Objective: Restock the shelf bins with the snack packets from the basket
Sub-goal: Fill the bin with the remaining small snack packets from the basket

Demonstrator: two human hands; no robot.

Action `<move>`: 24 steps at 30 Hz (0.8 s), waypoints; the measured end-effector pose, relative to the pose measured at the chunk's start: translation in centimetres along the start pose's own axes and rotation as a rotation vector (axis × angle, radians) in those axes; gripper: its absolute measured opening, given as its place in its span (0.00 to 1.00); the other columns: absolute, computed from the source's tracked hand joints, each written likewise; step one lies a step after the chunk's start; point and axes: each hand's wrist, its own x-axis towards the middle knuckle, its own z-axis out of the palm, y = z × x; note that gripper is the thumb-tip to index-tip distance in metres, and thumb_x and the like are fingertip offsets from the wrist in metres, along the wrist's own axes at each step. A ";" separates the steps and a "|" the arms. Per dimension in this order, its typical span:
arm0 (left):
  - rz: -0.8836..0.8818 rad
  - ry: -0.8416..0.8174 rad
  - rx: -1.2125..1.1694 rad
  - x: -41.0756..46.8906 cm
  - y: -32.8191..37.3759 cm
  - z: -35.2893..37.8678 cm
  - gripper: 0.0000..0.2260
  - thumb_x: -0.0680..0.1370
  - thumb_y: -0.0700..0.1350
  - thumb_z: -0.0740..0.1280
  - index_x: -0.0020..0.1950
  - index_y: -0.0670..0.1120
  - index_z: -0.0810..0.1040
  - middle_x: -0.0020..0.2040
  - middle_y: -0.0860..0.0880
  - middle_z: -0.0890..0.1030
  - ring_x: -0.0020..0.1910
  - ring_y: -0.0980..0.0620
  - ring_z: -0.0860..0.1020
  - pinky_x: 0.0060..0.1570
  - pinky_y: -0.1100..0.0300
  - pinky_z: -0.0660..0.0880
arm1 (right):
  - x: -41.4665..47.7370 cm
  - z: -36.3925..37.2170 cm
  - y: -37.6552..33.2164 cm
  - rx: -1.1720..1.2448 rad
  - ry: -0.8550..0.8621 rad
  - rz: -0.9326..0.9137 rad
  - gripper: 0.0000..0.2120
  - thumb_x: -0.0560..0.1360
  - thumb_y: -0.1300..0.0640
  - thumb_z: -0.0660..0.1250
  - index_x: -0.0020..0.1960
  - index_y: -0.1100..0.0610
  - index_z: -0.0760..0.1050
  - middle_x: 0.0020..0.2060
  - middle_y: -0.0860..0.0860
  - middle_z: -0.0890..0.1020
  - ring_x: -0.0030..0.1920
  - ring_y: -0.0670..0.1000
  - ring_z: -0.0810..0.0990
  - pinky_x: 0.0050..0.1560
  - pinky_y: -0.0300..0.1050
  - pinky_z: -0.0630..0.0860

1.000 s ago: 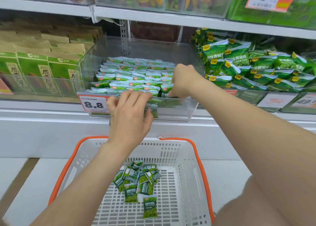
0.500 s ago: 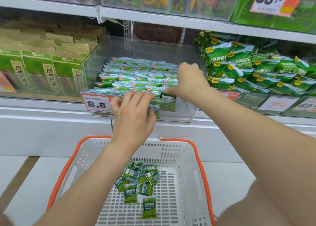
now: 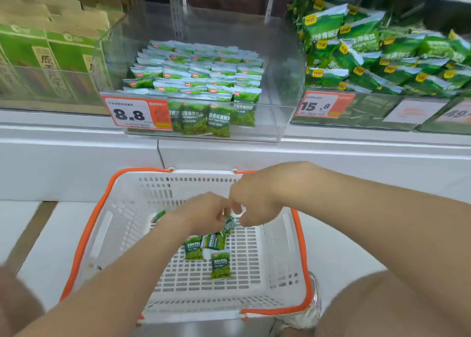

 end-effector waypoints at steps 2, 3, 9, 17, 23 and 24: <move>-0.039 -0.229 -0.037 0.4 -0.5 4.2 0.12 0.80 0.44 0.64 0.38 0.55 0.68 0.37 0.53 0.72 0.37 0.49 0.69 0.41 0.53 0.68 | 1.4 1.8 -1.0 -0.089 -0.022 -0.029 0.09 0.84 0.54 0.60 0.49 0.57 0.75 0.47 0.52 0.79 0.43 0.53 0.79 0.43 0.48 0.77; -0.054 -0.322 -0.031 0.4 -0.6 6.2 0.13 0.81 0.43 0.62 0.37 0.51 0.68 0.35 0.50 0.70 0.34 0.47 0.67 0.40 0.51 0.66 | 2.0 2.5 -1.4 -0.120 -0.004 -0.041 0.08 0.84 0.57 0.59 0.47 0.57 0.72 0.45 0.52 0.76 0.39 0.51 0.76 0.37 0.48 0.73; -0.009 -0.627 0.244 -0.3 -0.4 13.8 0.30 0.80 0.30 0.61 0.79 0.51 0.64 0.81 0.43 0.56 0.60 0.34 0.77 0.44 0.45 0.74 | 3.3 4.7 -1.9 -0.143 0.015 -0.074 0.03 0.83 0.60 0.60 0.53 0.56 0.72 0.45 0.52 0.73 0.35 0.51 0.72 0.30 0.46 0.65; 0.039 -0.604 0.351 -0.1 -0.9 17.3 0.30 0.80 0.29 0.66 0.79 0.44 0.63 0.84 0.41 0.46 0.76 0.31 0.65 0.58 0.44 0.78 | 3.7 4.5 -0.7 -0.111 0.040 -0.041 0.05 0.83 0.60 0.61 0.56 0.56 0.75 0.45 0.52 0.73 0.35 0.51 0.73 0.30 0.45 0.65; -0.088 -0.467 0.082 0.2 -1.6 15.7 0.08 0.84 0.41 0.65 0.63 0.44 0.70 0.67 0.42 0.69 0.54 0.43 0.75 0.52 0.51 0.73 | 3.8 3.4 -0.8 -0.108 0.053 -0.040 0.04 0.84 0.58 0.61 0.54 0.56 0.74 0.44 0.52 0.72 0.34 0.50 0.72 0.30 0.45 0.65; -0.103 -0.402 -0.028 0.4 -1.8 15.7 0.03 0.84 0.40 0.63 0.54 0.46 0.70 0.59 0.44 0.73 0.50 0.44 0.73 0.48 0.52 0.70 | 3.8 3.1 -0.8 -0.113 0.059 -0.038 0.03 0.84 0.58 0.60 0.53 0.55 0.73 0.43 0.52 0.70 0.34 0.50 0.72 0.30 0.46 0.66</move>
